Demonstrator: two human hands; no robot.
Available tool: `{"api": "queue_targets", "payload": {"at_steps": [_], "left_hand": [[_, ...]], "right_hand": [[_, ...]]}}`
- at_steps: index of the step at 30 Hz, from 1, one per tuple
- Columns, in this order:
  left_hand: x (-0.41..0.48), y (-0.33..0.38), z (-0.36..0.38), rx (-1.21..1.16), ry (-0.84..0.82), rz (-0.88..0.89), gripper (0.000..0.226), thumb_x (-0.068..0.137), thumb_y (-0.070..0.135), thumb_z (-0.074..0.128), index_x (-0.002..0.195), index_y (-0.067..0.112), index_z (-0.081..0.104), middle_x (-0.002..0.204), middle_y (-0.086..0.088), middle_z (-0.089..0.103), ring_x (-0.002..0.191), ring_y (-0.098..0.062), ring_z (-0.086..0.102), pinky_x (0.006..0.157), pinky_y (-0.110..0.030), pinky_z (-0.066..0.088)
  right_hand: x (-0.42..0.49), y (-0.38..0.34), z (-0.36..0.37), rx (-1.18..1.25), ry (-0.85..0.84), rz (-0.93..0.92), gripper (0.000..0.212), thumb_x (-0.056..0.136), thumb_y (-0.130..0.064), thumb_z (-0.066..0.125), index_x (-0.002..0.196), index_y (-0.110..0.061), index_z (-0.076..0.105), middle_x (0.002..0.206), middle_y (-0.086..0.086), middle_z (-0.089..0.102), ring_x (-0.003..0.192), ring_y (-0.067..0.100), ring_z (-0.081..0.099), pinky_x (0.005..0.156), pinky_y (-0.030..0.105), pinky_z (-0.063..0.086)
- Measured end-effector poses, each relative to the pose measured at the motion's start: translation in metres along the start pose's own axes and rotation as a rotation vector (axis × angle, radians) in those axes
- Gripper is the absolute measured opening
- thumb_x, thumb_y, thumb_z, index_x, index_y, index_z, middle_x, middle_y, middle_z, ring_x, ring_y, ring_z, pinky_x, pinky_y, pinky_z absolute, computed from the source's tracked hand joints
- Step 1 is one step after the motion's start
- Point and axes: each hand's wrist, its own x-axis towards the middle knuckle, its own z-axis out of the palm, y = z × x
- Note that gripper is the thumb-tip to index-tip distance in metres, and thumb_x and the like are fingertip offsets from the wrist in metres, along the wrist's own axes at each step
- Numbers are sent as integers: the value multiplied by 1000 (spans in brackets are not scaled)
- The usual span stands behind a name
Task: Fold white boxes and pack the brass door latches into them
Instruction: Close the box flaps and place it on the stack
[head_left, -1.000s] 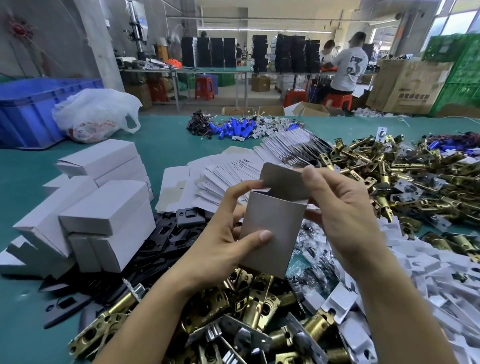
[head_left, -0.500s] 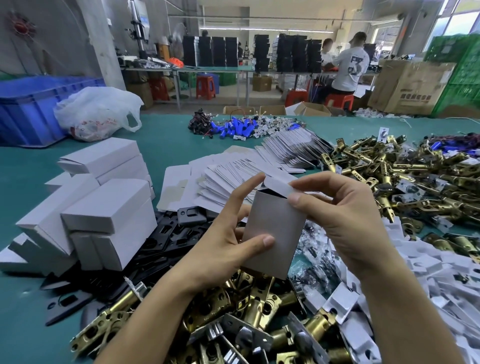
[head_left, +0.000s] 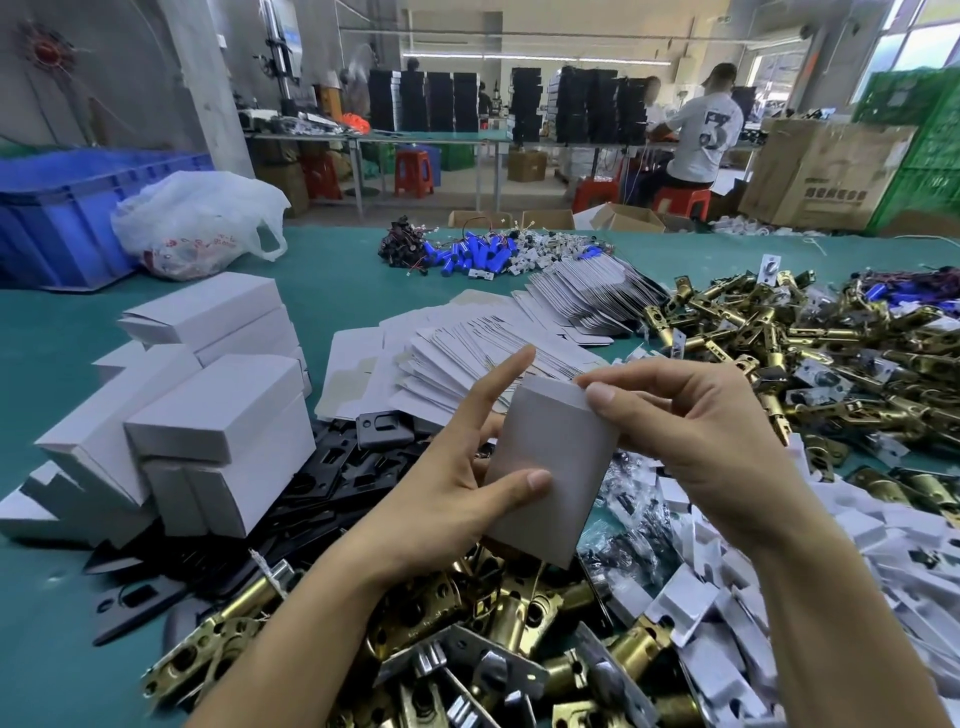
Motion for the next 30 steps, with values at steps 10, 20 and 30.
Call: {"api": "queue_targets", "payload": {"at_steps": [10,20,30], "left_hand": [[-1,3,0,-78,94,-13,61,96,10,66,127,59,45,121,-7,66,89,-31,75,55,-42,61],[0,4,5,173,220,104,87,85,18,81,138,66,31,137,9,46,107,-14,69,76,-27,61],[-5,24,2,1041,436,95,85,71,59,62,143,63,18,132,16,38,96,-15,60,59,-29,41]], "right_hand": [[-1,6,16,14,-21,-21,26,74,-13,77,98,-24,77,91,13,76,83,27,74,74,43,62],[2,13,24,123,99,-41,30,71,-15,75,100,-16,74,86,8,77,77,24,74,67,39,63],[5,16,43,97,118,17,33,82,-33,71,114,-37,71,104,-3,72,90,20,74,79,43,61]]}}
